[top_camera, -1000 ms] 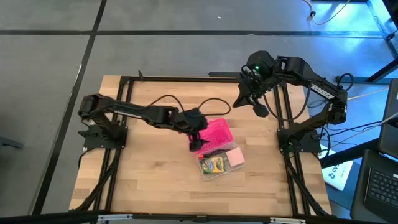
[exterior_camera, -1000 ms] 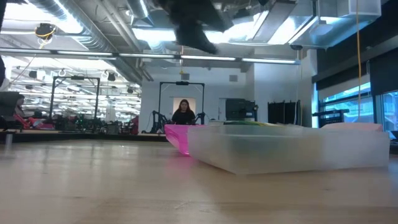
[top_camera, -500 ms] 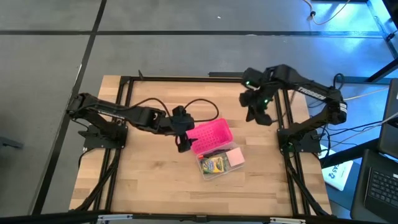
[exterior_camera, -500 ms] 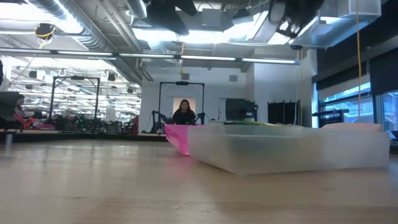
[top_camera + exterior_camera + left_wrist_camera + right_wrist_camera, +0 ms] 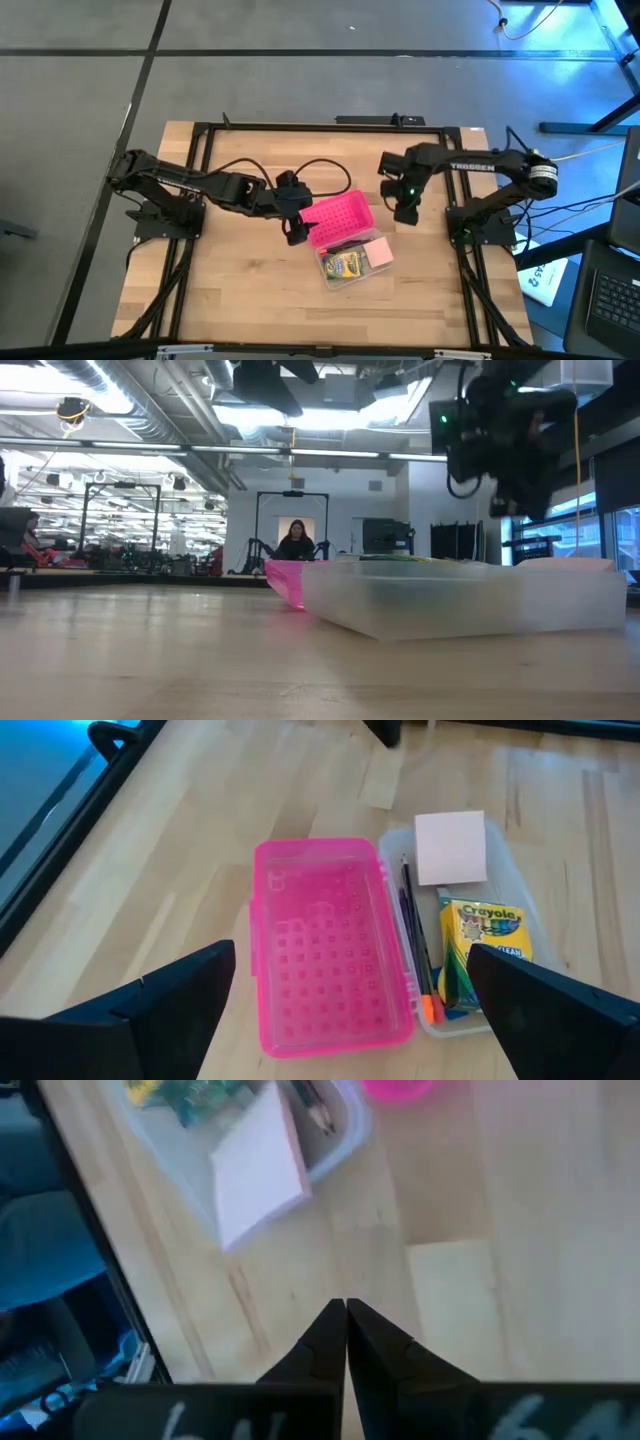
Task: Pack school essentials
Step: Put the sticky note into the pink box
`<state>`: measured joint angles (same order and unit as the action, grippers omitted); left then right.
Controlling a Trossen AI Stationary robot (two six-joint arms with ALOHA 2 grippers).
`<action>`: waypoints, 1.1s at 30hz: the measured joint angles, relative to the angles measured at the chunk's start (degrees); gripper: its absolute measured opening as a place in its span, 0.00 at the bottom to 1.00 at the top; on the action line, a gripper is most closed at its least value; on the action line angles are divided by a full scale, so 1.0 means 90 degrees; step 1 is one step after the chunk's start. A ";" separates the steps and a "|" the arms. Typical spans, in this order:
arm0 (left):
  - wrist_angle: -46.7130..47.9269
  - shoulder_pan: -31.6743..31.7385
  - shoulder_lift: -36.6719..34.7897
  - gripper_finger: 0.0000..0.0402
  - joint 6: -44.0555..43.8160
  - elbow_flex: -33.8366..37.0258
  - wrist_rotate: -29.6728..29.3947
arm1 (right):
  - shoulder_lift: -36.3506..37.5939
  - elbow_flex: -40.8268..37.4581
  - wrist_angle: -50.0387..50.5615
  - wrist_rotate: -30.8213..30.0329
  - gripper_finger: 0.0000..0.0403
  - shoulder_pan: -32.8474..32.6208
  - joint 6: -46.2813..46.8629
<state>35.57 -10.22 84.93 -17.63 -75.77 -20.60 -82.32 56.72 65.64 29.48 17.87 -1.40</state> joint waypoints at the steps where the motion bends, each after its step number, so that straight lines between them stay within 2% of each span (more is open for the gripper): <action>1: 0.0000 0.0000 0.0000 0.98 0.0000 0.0000 -0.0019 | 0.0000 -0.0194 -0.0181 0.0010 0.04 -0.0052 0.0167; 7: -0.0002 0.0000 0.0000 0.98 -0.0084 0.0000 -0.0039 | 0.0000 -0.0943 -0.1207 0.0554 0.04 -0.0511 0.0660; 21: -0.0005 0.0000 0.0002 0.98 -0.0211 0.0000 -0.0041 | -0.0026 -0.1387 -0.3163 0.0515 0.04 -0.1636 0.1485; 25: -0.0010 0.0000 0.0005 0.98 -0.0216 0.0000 -0.0041 | -0.0027 -0.1390 -0.3235 0.0298 0.04 -0.1738 0.1596; 33: -0.0010 -0.0041 0.0005 0.98 -0.0216 0.0000 -0.0046 | -0.0024 -0.1374 -0.2856 0.0562 0.04 -0.1734 0.1632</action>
<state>35.48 -10.58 84.97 -19.57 -75.77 -21.02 -82.54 44.35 39.94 34.54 2.26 13.29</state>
